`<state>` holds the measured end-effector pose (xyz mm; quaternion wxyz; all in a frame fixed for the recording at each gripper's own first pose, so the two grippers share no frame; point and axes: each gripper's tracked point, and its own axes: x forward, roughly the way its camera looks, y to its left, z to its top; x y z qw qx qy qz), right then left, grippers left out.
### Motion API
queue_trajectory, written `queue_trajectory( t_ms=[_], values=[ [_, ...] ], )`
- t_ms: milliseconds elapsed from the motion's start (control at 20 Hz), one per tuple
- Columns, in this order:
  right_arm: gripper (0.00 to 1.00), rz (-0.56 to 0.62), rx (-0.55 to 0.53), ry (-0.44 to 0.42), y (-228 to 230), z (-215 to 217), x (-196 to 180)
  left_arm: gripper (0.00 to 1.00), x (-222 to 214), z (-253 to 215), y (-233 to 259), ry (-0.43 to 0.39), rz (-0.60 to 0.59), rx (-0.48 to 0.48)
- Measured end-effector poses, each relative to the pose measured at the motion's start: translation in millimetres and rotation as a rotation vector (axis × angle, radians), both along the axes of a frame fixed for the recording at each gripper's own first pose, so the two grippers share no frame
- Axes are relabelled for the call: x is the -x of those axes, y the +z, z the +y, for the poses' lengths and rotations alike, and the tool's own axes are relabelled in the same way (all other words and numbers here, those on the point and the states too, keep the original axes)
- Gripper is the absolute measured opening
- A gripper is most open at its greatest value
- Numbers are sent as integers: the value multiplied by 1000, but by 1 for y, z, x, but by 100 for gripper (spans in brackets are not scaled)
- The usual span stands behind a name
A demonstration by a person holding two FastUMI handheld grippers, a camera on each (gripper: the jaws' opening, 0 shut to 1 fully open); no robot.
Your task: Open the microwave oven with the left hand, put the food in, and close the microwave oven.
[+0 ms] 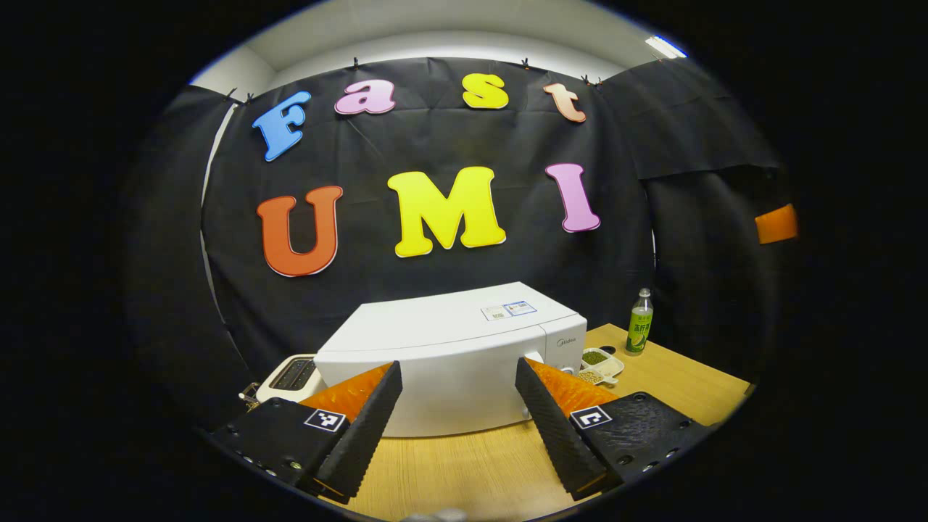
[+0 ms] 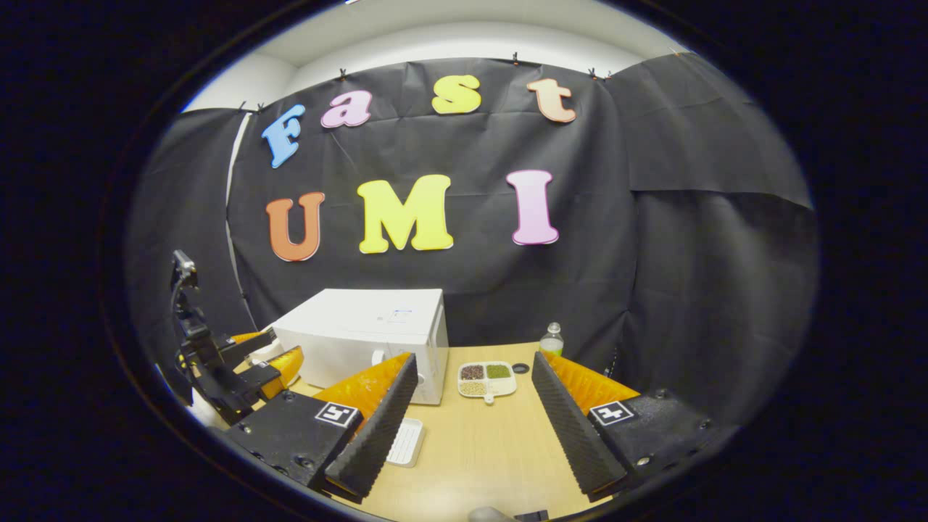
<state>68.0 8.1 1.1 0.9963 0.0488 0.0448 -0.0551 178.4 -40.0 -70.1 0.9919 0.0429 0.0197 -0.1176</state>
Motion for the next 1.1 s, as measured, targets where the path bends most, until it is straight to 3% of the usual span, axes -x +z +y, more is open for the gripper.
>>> queue_trajectory(
  t_ms=[400, 800, 850, 900, 1100],
  values=[
    [92, -56, 50, 30, 7, 40, 17, 96, 84, 73, 42, 106, -38, 69],
    [92, -77, 43, 34, 7, 59, 30, 96, 134, 133, 57, 229, -39, 74],
    [100, -82, 41, 31, 8, 59, 32, 96, 138, 135, 54, 230, -27, 78],
    [92, -83, 41, 29, 8, 60, 32, 96, 141, 133, 53, 224, -20, 85],
    [92, -94, 49, 23, 14, 59, 35, 96, 145, 131, 60, 210, -27, 84]
  ],
)
